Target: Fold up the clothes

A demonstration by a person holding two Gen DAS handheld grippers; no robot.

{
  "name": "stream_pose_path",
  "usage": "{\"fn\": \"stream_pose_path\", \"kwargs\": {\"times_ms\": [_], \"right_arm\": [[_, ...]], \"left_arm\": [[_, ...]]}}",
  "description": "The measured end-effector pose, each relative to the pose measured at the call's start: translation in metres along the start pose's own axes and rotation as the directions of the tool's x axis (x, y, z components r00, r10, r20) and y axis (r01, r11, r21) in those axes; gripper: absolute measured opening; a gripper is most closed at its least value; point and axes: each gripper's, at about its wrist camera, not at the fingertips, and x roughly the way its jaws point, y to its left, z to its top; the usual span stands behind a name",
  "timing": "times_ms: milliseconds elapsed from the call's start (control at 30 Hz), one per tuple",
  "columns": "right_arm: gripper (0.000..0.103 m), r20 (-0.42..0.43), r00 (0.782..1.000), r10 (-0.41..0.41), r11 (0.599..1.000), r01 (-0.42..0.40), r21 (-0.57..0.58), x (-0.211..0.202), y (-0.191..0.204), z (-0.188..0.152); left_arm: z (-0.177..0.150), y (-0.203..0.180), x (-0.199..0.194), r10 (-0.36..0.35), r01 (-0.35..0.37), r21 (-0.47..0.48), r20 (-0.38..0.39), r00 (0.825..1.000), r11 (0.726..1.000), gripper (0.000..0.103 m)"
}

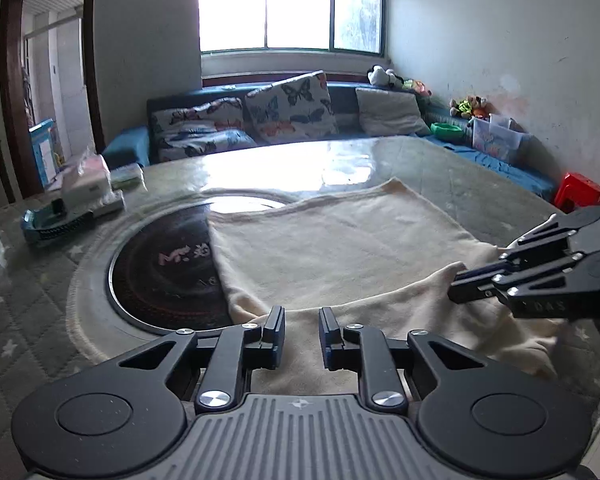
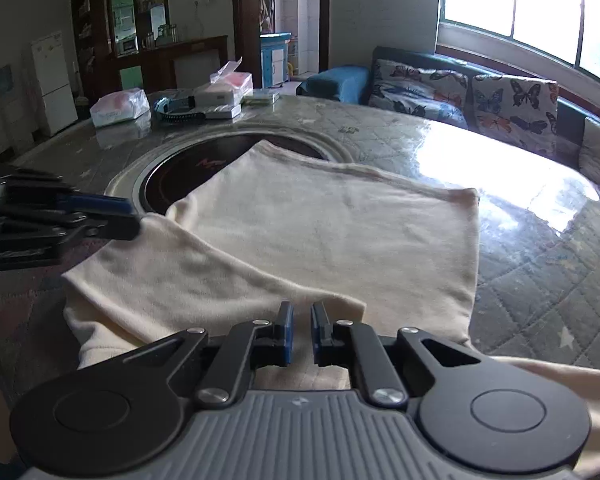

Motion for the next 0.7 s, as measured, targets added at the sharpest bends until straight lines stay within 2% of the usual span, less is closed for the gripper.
{"fn": "stream_pose_path", "kwargs": {"times_ms": [167, 467, 567, 700], "right_arm": [[0.01, -0.018, 1.0, 0.008, 1.0, -0.008, -0.011, 0.001, -0.001, -0.007], [0.012, 0.027, 0.999, 0.018, 1.0, -0.017, -0.01, -0.002, -0.004, 0.007], [0.013, -0.006, 1.0, 0.007, 1.0, -0.007, -0.006, 0.009, -0.006, 0.005], [0.014, -0.01, 1.0, 0.017, 1.0, -0.018, -0.024, -0.003, -0.005, -0.002]], "left_arm": [[-0.012, 0.014, 0.01, 0.022, -0.023, -0.033, -0.053, 0.998, 0.999, 0.02], [-0.008, 0.017, 0.012, 0.028, -0.03, -0.036, -0.057, 0.998, 0.999, 0.021], [-0.008, 0.015, 0.012, 0.039, -0.04, -0.019, -0.057, 0.998, 0.999, 0.021], [-0.002, 0.008, 0.005, 0.036, -0.037, -0.01, -0.037, 0.999, 0.999, 0.021]]}}
